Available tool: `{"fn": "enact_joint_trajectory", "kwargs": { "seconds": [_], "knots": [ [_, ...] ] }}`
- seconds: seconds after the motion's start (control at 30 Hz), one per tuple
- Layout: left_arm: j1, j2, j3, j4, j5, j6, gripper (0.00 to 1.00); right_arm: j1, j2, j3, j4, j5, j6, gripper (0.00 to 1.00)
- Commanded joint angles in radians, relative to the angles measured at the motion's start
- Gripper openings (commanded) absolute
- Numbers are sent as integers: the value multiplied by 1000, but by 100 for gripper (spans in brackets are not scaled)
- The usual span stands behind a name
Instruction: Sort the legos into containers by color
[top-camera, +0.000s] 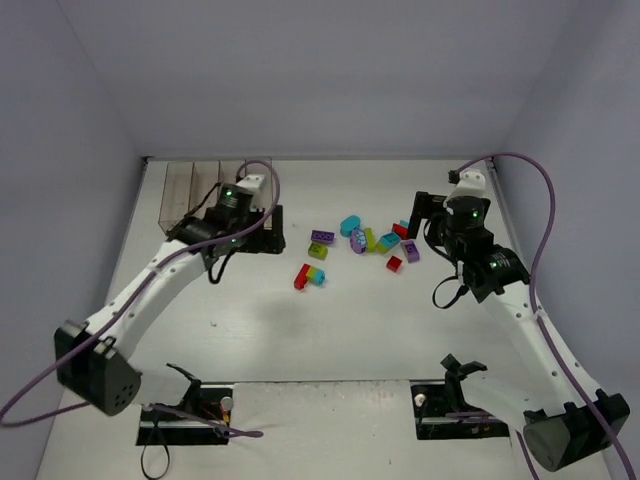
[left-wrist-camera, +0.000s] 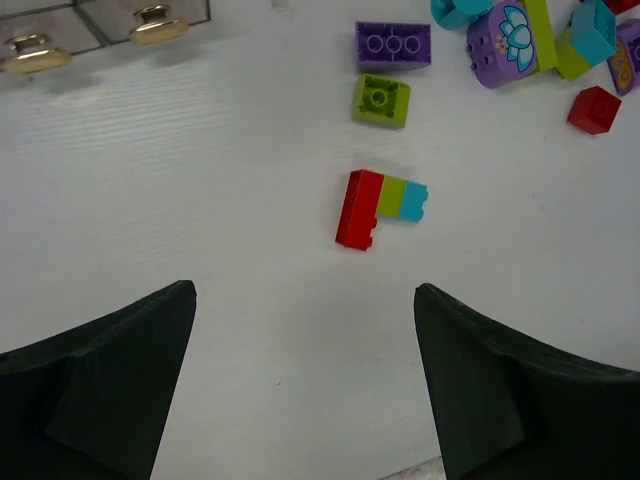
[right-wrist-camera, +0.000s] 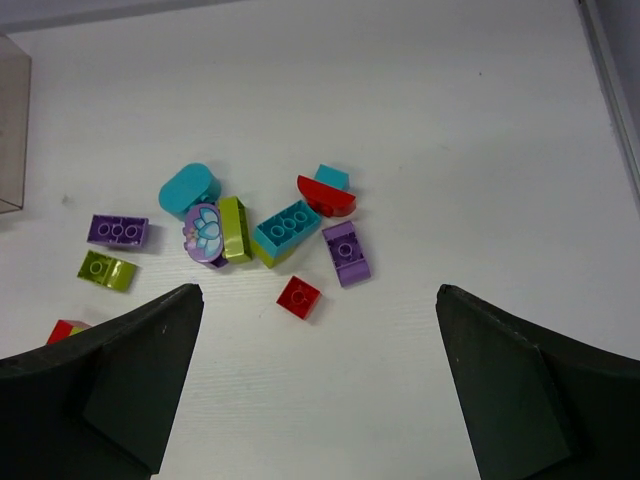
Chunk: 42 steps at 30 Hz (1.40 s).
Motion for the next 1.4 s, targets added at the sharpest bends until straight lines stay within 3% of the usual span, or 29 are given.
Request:
{"fn": "enact_joint_trajectory", "kwargs": {
  "seconds": [0.0,0.4,0.77,1.0,1.23,1.3,1.37],
  "knots": [
    [-60,159,83,152,-44,-32,84,5,42,53,64,35,33,100],
    [-110,700,377,218,44,-30,84,4,145,37,71,4,119,100],
    [-147,843,448,222,56,37,83,4,175,70,55,-14,120,100],
    [-173,867,421,185,-5,69,68,2,180,54,54,-17,130,100],
    [-173,814,391,166,-105,83,18,1,192,35,56,-14,133,100],
    [-170,754,390,159,-136,92,10,1,198,40,56,-14,134,100],
    [-151,684,396,134,-144,98,9,1,197,41,56,-21,134,100]
  ]
}}
